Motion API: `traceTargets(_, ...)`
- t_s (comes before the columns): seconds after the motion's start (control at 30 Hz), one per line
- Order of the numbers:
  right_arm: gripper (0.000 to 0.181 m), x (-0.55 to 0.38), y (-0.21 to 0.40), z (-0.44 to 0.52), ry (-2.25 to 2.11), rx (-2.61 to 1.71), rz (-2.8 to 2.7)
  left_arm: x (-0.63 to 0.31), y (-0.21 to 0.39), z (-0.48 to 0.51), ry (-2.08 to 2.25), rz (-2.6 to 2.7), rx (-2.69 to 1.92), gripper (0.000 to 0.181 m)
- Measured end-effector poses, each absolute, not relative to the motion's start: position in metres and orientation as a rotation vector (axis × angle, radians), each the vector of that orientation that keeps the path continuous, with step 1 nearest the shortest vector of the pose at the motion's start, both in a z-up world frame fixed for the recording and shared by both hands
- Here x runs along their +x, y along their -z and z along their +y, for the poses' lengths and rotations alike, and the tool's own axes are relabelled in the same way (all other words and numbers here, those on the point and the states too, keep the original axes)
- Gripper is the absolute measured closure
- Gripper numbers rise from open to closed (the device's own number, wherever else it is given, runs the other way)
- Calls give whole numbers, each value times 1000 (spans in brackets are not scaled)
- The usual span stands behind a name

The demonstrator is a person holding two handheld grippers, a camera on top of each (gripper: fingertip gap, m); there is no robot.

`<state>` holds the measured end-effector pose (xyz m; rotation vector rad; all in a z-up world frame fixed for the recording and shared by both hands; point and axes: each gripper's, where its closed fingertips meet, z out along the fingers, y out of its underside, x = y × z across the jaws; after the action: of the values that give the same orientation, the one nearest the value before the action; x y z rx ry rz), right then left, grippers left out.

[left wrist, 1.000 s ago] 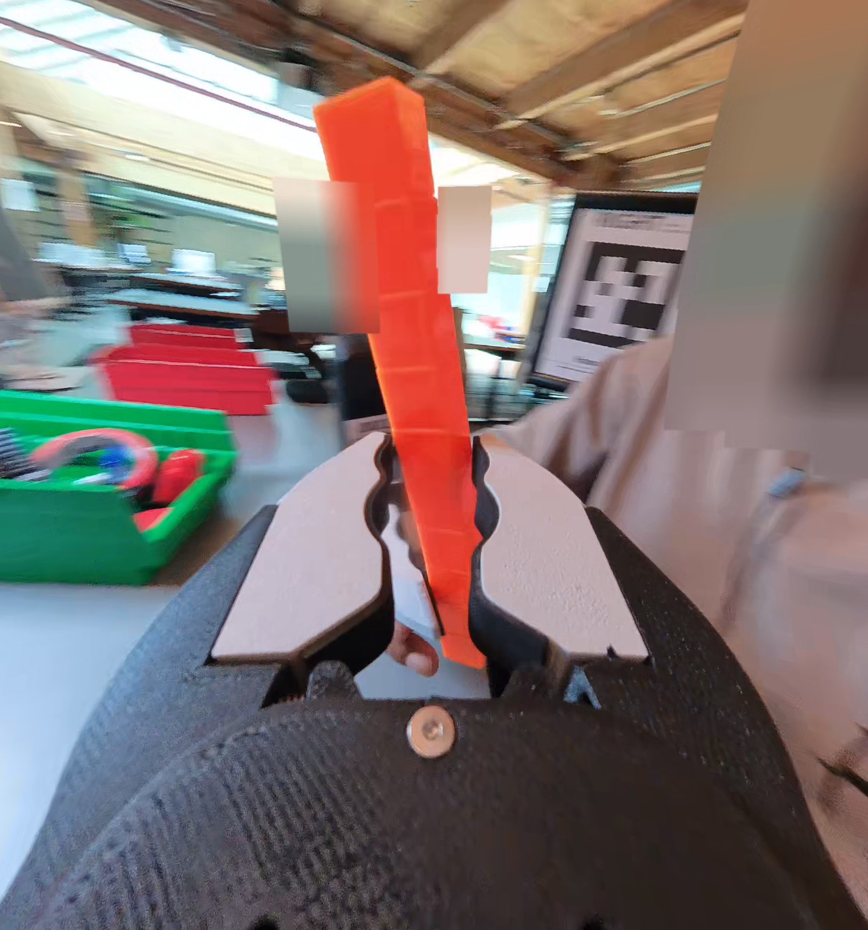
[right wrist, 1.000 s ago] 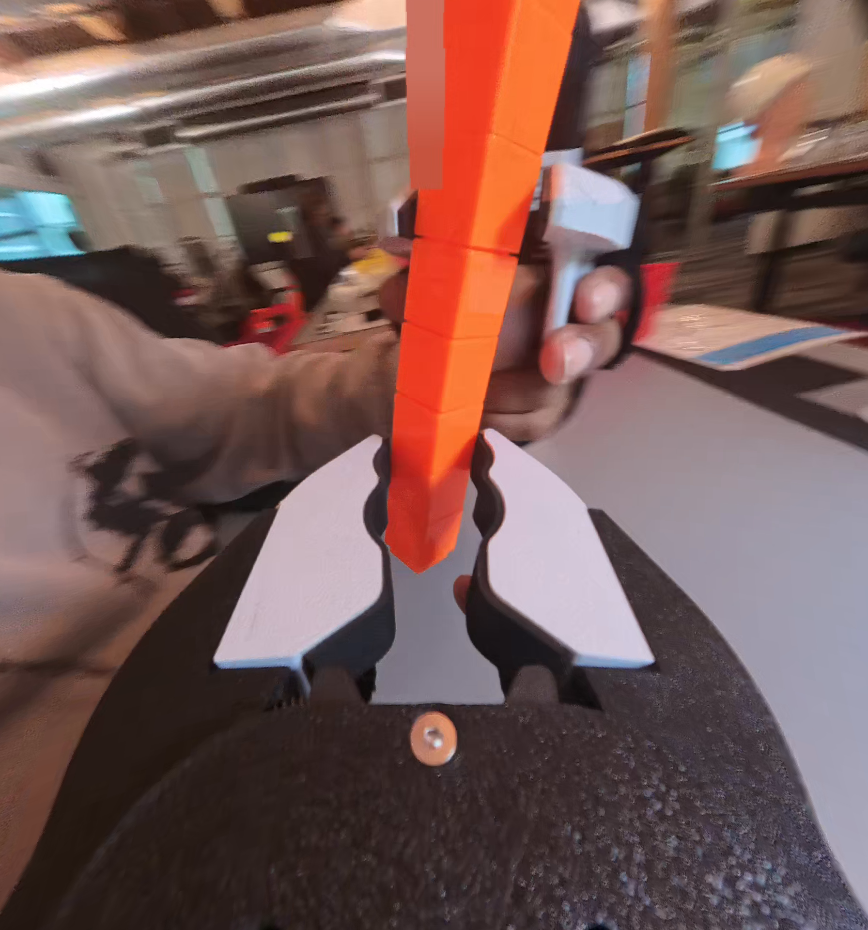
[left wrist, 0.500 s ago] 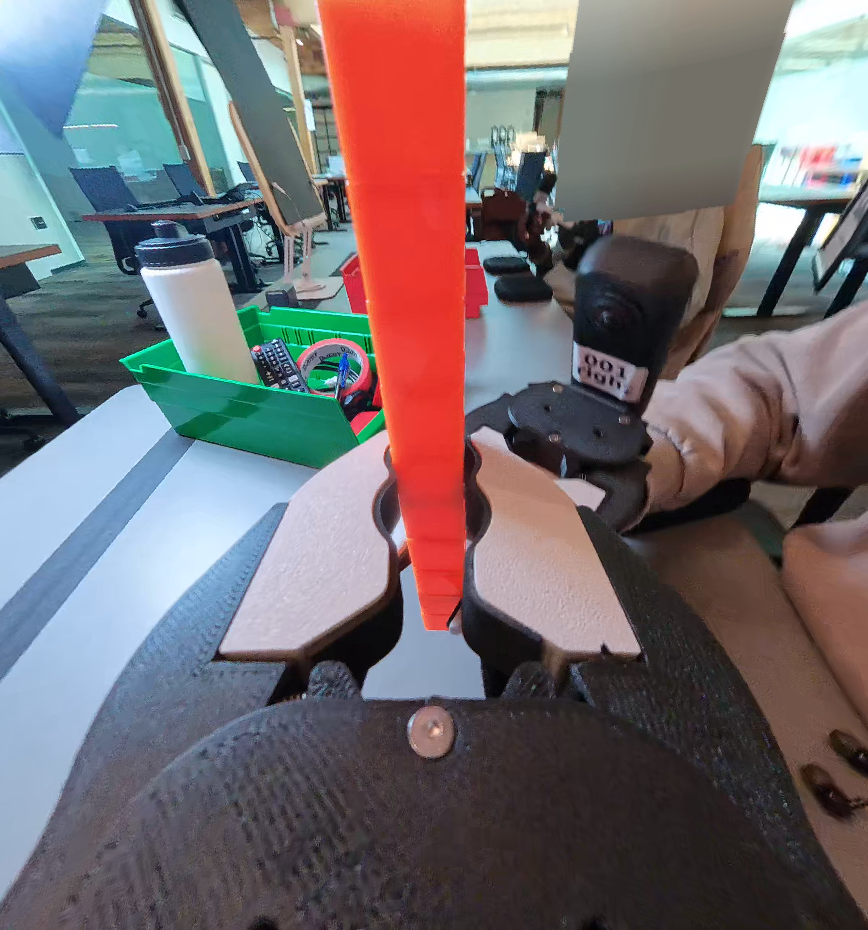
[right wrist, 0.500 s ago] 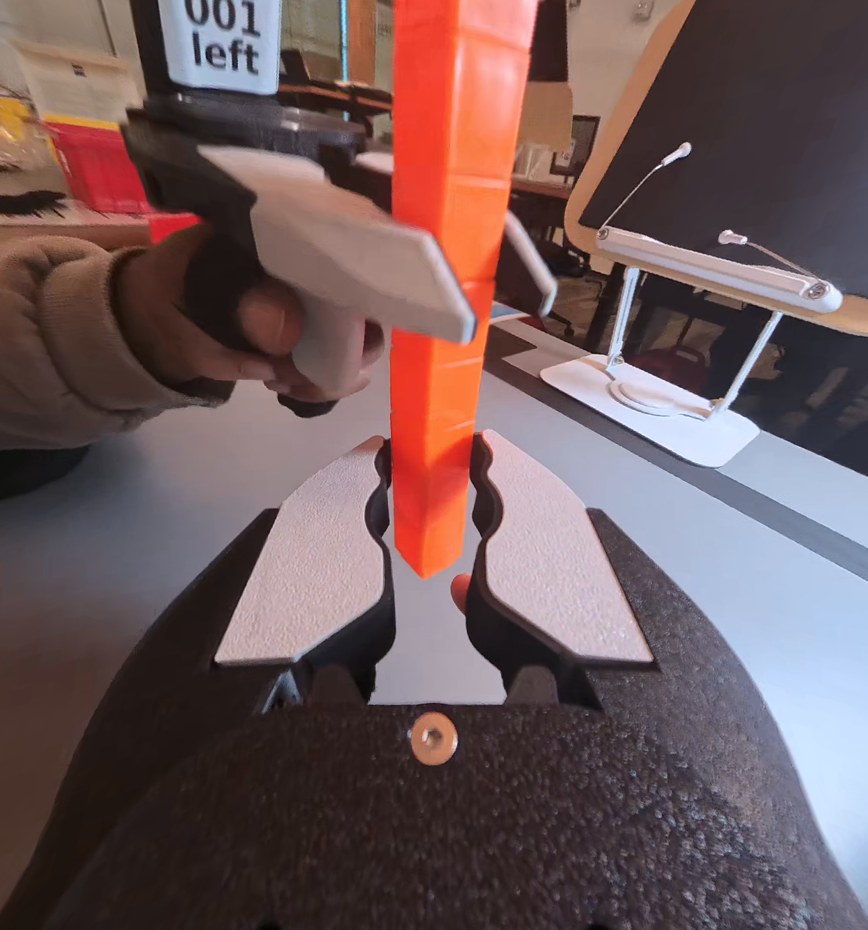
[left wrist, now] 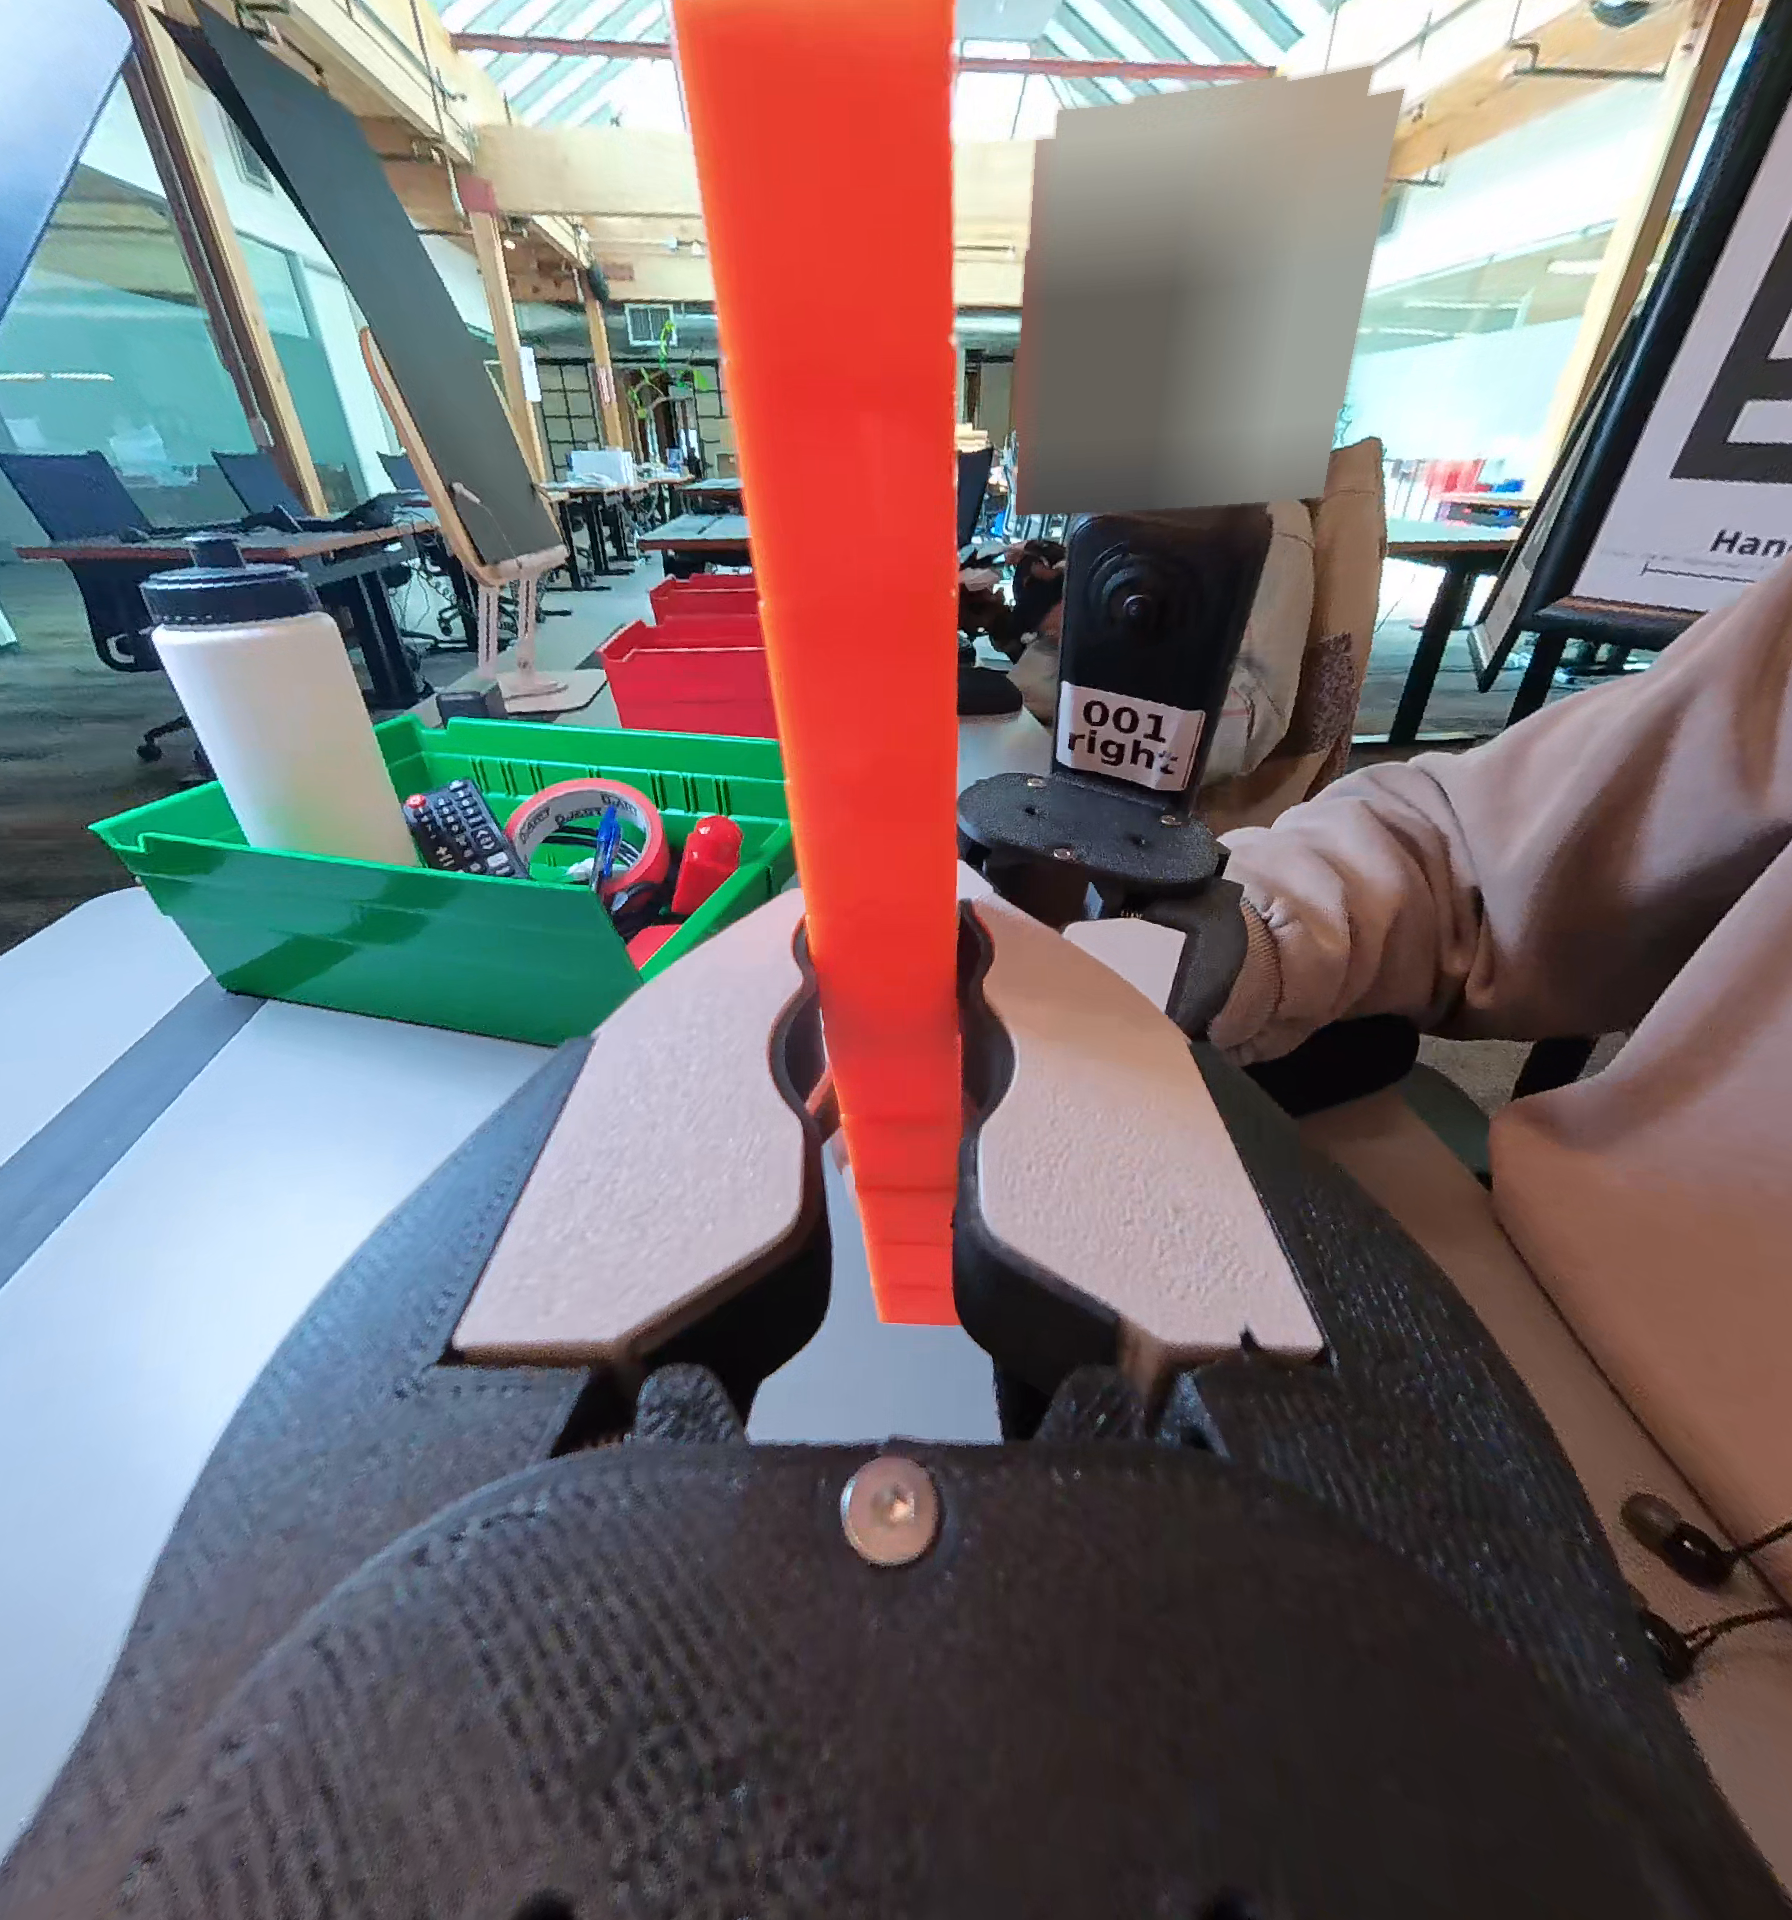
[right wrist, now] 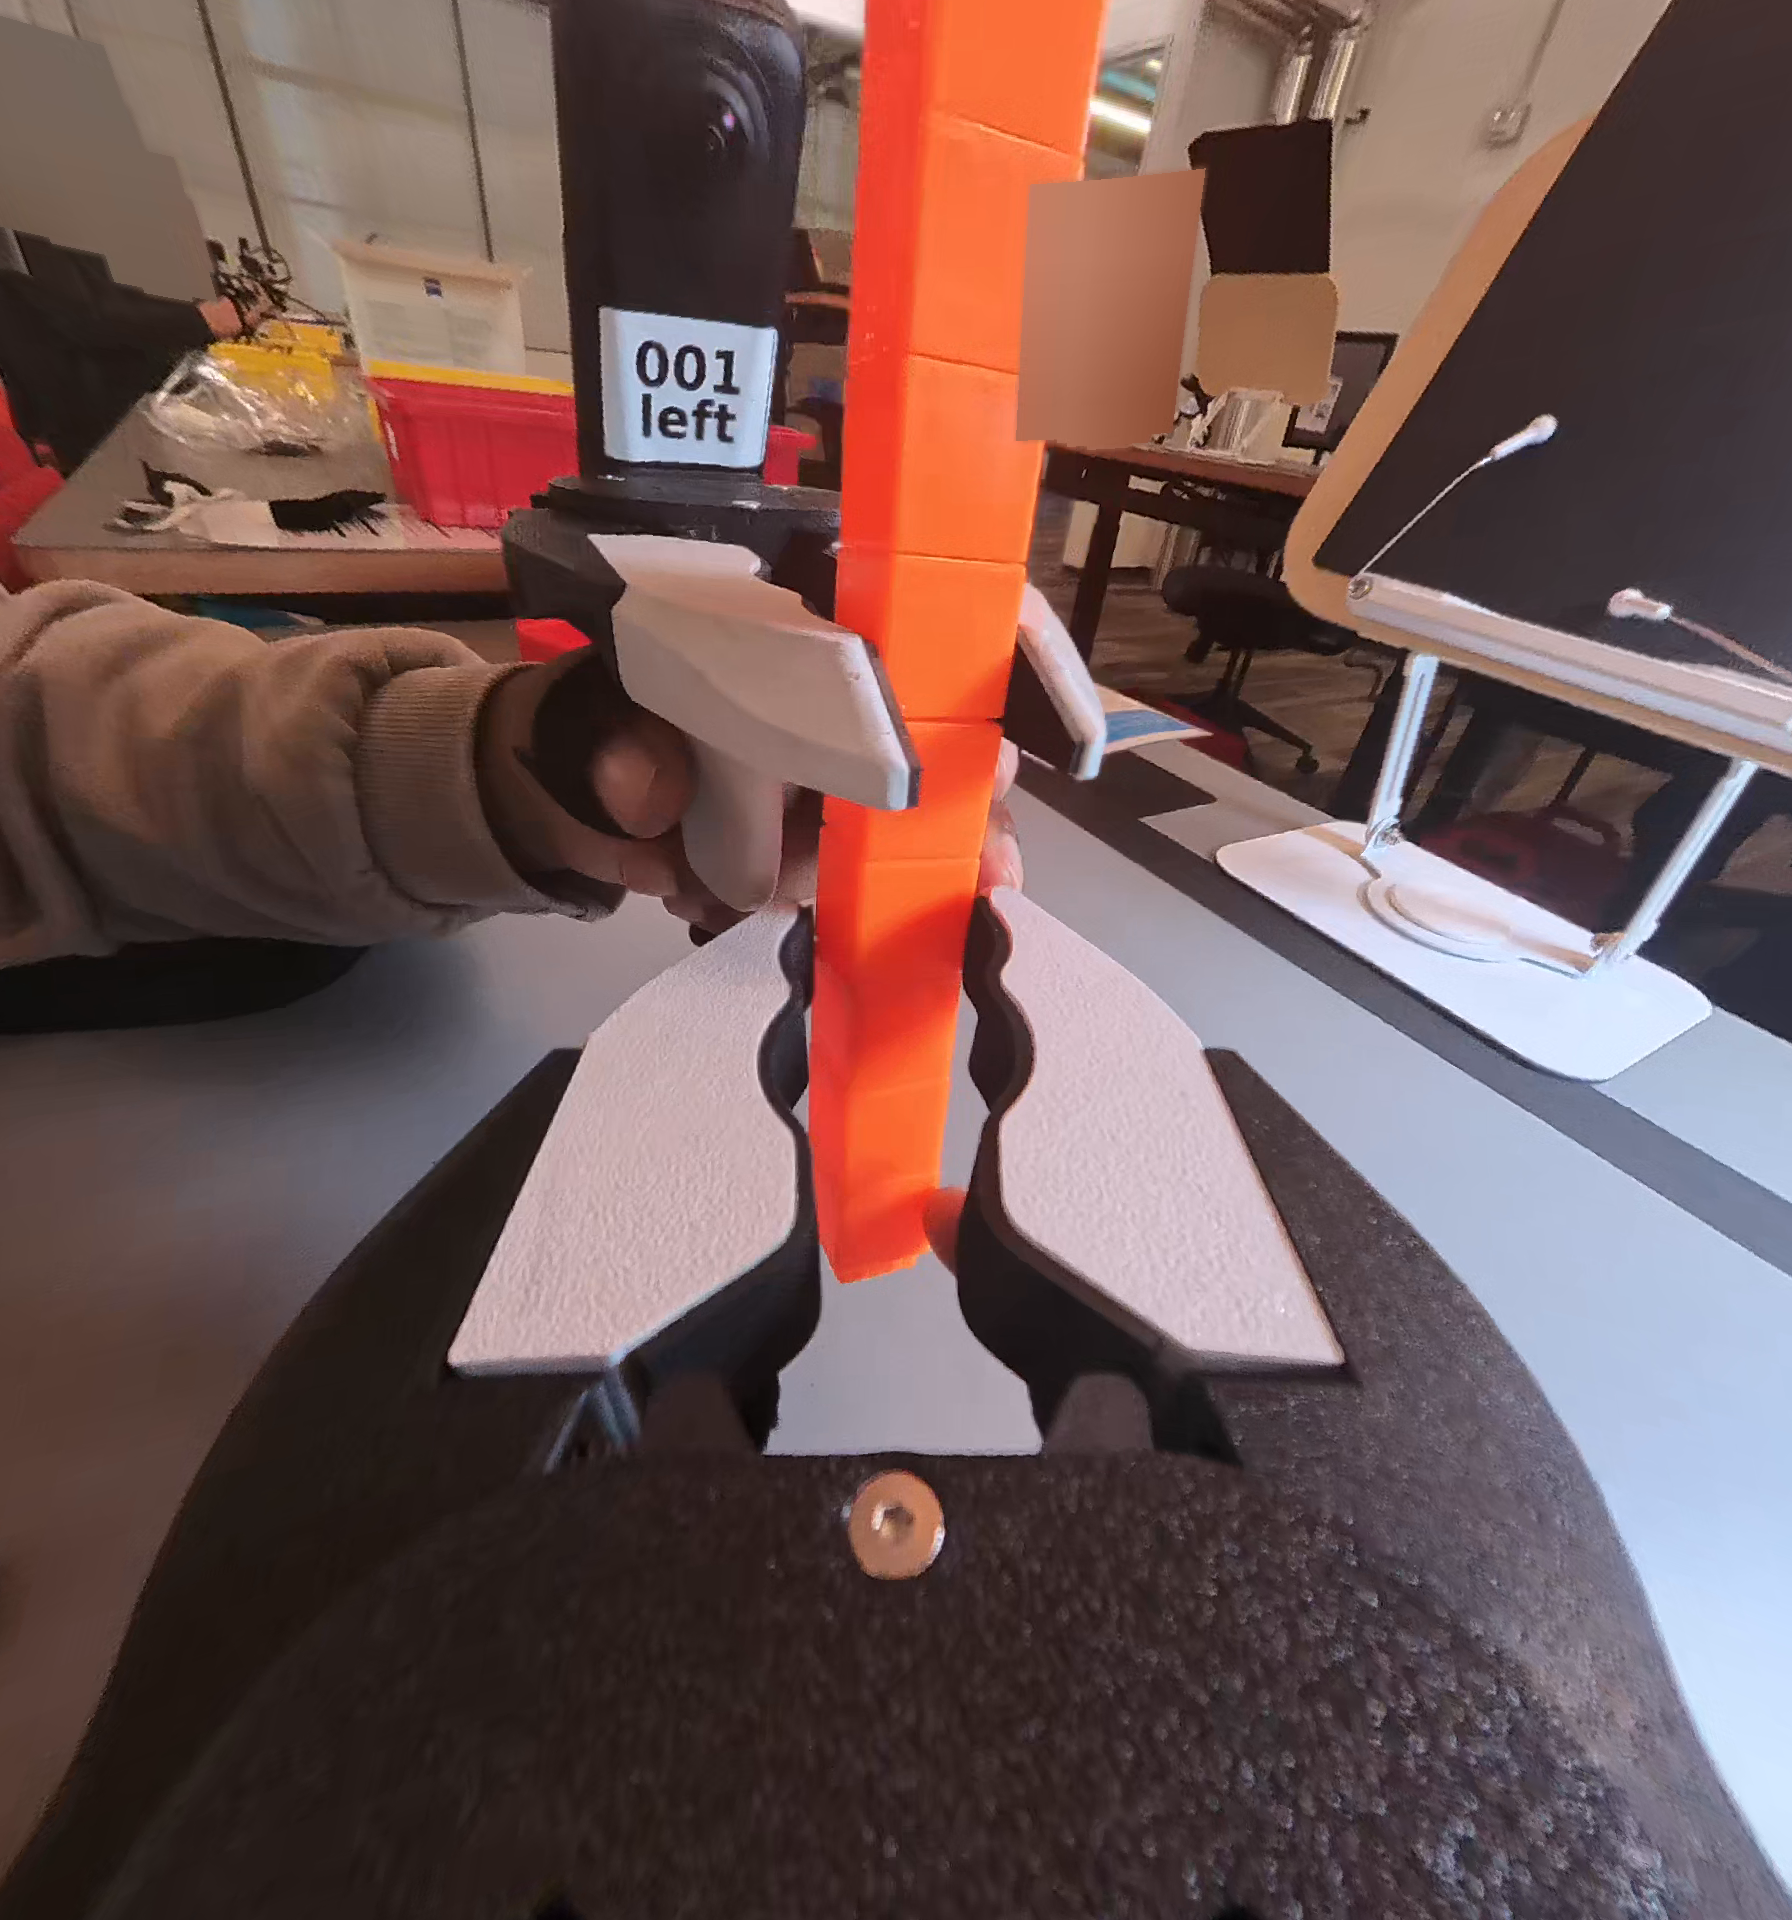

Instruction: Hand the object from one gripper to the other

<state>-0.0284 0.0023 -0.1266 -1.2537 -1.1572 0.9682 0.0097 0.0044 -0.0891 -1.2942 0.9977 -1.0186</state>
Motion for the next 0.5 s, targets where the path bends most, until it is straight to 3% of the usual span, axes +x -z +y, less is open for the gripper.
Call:
traceTargets(0.13, 155, -23, 123, 8, -937, -1306, -1179, 11, 85, 10, 961, 958, -1336, 156)
traceTargets(0.27, 155, 1, 100, 33, -913, -1377, -1121, -5, 69, 21, 957, 882, -1416, 124)
traceTargets(0.5, 155, 122, 58, 143, -742, -1662, -794, -61, 52, 18, 862, 784, -1430, 127)
